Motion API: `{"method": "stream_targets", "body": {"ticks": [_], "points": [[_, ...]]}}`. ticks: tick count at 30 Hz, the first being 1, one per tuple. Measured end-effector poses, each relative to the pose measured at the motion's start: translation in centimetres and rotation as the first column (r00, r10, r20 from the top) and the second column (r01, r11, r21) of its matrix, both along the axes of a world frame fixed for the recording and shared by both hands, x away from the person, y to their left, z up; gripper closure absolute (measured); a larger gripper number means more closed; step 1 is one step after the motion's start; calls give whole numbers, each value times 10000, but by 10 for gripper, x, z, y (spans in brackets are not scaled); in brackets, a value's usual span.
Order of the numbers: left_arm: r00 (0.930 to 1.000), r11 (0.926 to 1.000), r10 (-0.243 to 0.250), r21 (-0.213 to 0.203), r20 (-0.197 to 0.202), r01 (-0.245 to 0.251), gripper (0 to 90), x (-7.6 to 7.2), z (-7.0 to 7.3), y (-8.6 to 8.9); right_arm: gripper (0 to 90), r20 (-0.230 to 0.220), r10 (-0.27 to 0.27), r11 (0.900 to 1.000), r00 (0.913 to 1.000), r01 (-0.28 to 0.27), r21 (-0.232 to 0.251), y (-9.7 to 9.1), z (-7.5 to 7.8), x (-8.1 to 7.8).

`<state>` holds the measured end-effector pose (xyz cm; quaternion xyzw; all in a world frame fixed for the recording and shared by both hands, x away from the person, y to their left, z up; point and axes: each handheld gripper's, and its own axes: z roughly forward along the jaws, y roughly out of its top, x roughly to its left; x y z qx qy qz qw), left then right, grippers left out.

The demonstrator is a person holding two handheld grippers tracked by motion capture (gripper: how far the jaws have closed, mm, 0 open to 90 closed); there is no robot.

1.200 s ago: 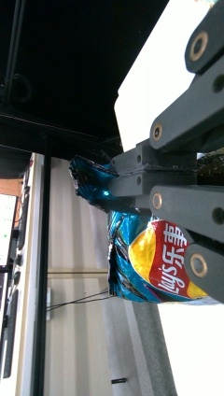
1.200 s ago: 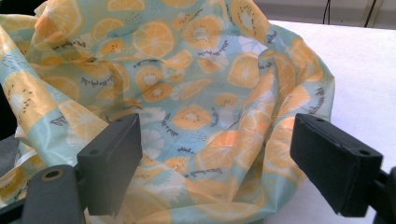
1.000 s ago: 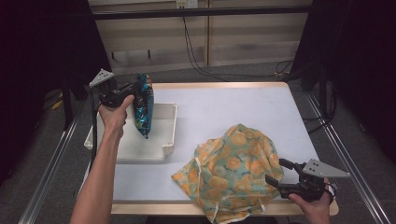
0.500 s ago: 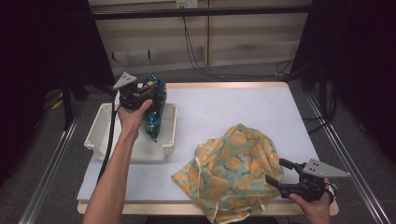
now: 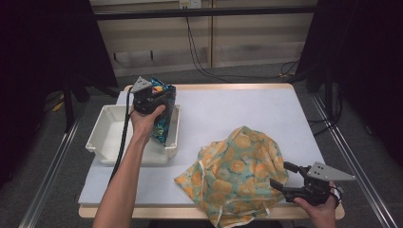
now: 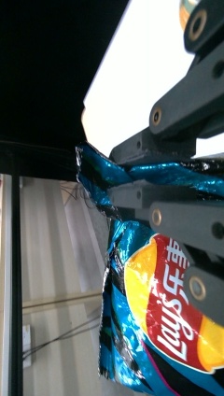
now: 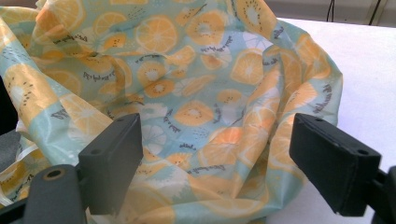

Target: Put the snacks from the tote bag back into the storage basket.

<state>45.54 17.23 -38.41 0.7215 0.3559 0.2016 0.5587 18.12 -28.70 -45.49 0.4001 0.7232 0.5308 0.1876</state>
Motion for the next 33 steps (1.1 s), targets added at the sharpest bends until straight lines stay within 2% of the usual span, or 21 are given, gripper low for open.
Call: {"method": "stream_targets", "body": {"ticks": [12,16,21,24,26,29,33], "points": [[9998,9996,57,289,-214,-51,639,0,-8,0,171,-14,-41,10000,10000,41,-19,0,-1,1],[9993,9989,61,475,-365,-44,635,1,-11,2,171,3,-43,10000,10000,43,-15,-1,-1,1],[9995,9993,57,374,-318,-46,614,1,-8,4,171,-2,-30,10000,10000,30,-28,-1,-1,1],[9993,9997,81,254,-353,-72,567,1,-6,7,171,-13,-12,10000,10000,12,-29,-1,-1,0],[9986,9999,60,100,-522,-55,517,0,-4,10,171,-15,-15,10000,10000,15,-9,-1,-1,1],[9984,9999,-22,108,-573,28,474,-4,1,15,171,-2,-29,10000,10000,29,-11,-1,-1,1],[9980,9997,-245,10,-580,246,496,-14,7,26,171,-4,-55,10000,10000,55,14,-2,0,0]]}}
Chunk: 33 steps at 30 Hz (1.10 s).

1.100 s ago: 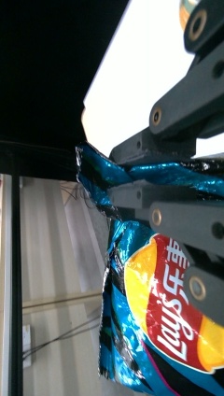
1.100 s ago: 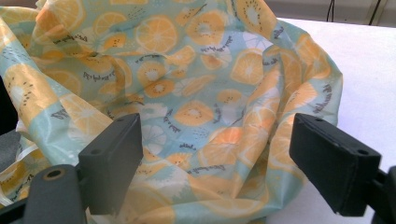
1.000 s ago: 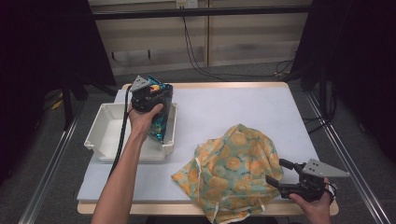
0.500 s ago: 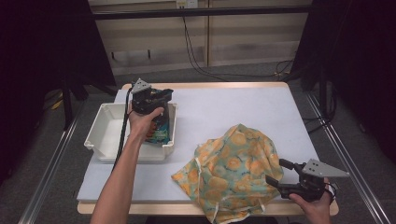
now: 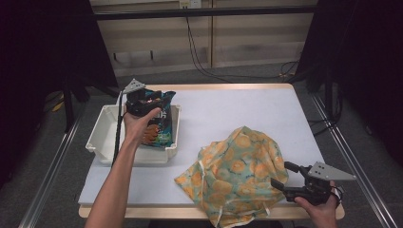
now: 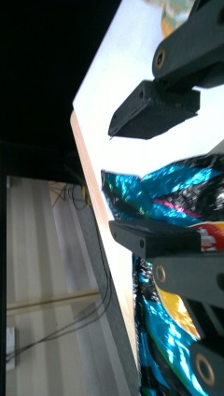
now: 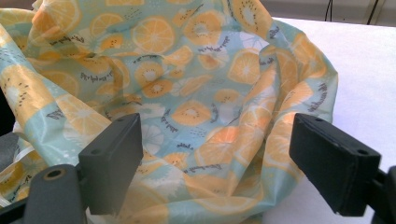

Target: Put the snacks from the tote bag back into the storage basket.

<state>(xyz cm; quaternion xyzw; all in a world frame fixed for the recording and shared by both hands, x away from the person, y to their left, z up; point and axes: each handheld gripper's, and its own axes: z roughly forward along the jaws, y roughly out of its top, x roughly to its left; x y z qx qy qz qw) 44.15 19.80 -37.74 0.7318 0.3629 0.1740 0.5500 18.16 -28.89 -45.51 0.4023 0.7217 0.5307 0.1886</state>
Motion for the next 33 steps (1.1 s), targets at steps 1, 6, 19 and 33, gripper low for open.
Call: {"method": "stream_targets", "body": {"ticks": [1,6,19,33], "points": [[10000,10000,-43,10,-18,44,525,-4,1,4,171,-5,-5,10000,10000,5,2,0,0,0],[9983,9984,-567,76,128,566,650,-22,1,18,171,9,-86,10000,10000,86,-50,2,0,1],[9907,9900,-1345,414,-186,1352,900,-59,-20,49,171,25,-69,9999,10000,69,-92,4,0,1],[9753,9744,-1551,1383,-1572,1773,900,-78,-70,69,171,-47,-110,9999,9999,109,-101,5,0,2]]}}
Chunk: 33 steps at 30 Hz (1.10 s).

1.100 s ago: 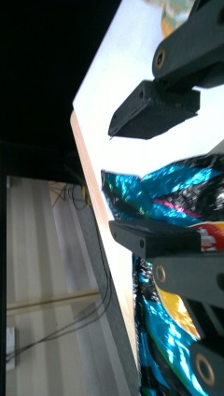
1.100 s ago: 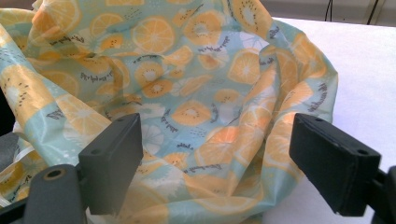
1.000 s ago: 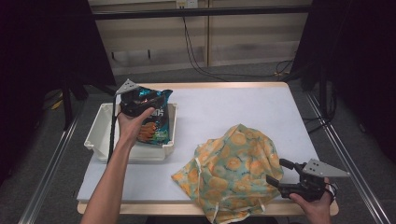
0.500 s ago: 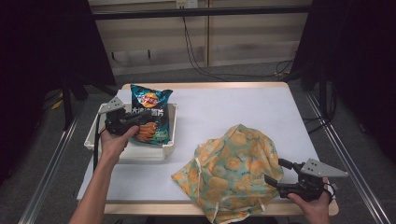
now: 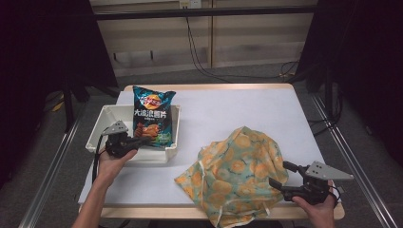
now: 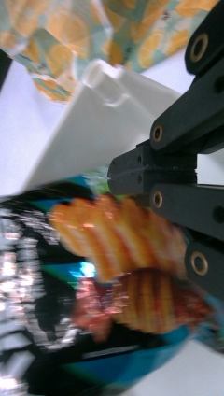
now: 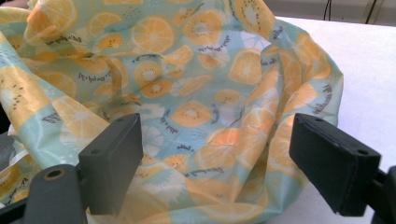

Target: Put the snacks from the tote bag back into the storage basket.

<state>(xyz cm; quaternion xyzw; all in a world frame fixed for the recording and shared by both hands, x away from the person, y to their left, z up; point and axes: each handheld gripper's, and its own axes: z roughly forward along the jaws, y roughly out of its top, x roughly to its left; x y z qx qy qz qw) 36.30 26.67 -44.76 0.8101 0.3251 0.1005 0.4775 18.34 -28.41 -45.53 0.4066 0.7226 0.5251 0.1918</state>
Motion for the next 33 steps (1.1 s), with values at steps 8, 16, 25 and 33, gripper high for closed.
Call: {"method": "stream_targets", "body": {"ticks": [8,16,25,33], "points": [[9981,9975,-27,703,-619,70,900,2,-15,-1,172,11,92,10000,10000,-92,-20,2,-1,1],[9934,9898,519,1377,-1027,-375,900,16,-24,-9,172,12,111,9999,9999,-111,-95,1,-1,2],[9911,9847,609,1693,-1180,-404,900,31,-21,-17,172,35,69,9999,10000,-69,-82,1,-1,3],[9867,9745,676,2220,-1477,-336,900,46,-18,-22,173,29,71,9999,10000,-70,-81,1,-1,3]]}}
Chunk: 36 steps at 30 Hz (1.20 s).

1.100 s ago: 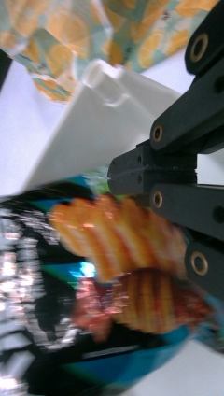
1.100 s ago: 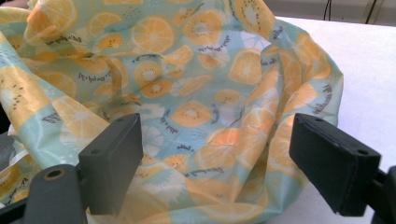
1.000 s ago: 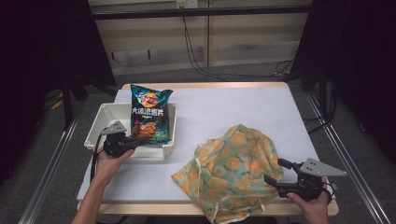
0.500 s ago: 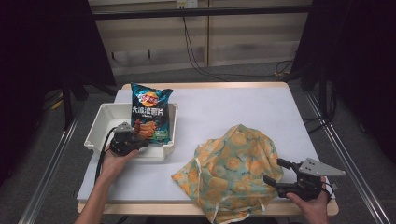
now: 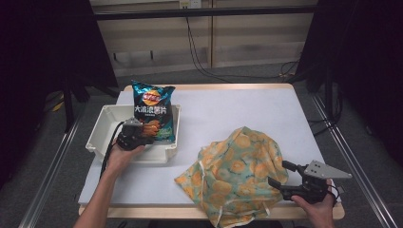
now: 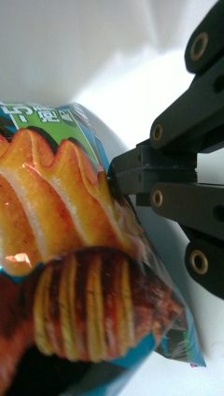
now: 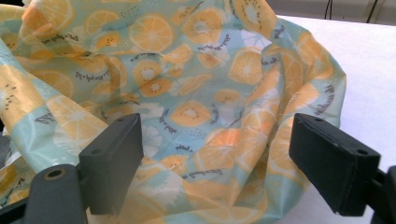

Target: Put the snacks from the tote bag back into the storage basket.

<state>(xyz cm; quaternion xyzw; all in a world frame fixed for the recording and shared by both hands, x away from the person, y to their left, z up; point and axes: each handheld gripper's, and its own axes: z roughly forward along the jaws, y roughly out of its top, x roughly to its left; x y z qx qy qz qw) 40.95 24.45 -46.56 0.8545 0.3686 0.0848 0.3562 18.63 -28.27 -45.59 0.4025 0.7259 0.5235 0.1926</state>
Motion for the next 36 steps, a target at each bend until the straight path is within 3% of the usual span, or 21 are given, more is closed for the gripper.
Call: {"method": "stream_targets", "body": {"ticks": [2,6,11,20,23,24,25,30,32,34,36], "points": [[9997,9996,242,125,89,-243,900,3,0,1,173,11,17,10000,10000,-17,-19,1,0,-1],[9987,9987,498,-106,95,-497,900,8,-3,1,173,-20,20,10000,10000,-20,-21,0,0,0],[9991,9986,427,301,65,-429,900,13,-1,-4,173,-49,32,10000,10000,-32,-5,0,-1,0],[9993,9992,385,135,-3,-385,900,21,-3,-5,173,-34,62,10000,10000,-62,-20,1,-1,0],[9992,9984,405,403,-40,-403,900,25,-2,-4,173,-59,89,10000,9999,-89,-41,1,-1,0],[9985,9985,544,66,4,-544,900,26,-4,-4,173,-60,89,10000,9999,-90,-36,1,-1,0],[9983,9983,578,23,-85,-577,900,27,-5,-4,173,-77,89,10000,9999,-89,-39,1,-2,0],[9980,9979,623,204,-85,-621,900,26,-5,-5,173,-84,54,10000,9999,-54,-1,1,-2,0],[9983,9983,585,41,-53,-585,900,25,-4,-4,173,-68,79,10000,9999,-80,-27,1,-1,0],[9988,9987,492,154,-13,-492,900,22,-2,-2,173,-65,70,10000,10000,-70,-30,0,-1,0],[9989,9989,468,-96,-23,-468,900,19,-2,0,173,-51,91,10000,9999,-91,-33,1,-1,0]]}}
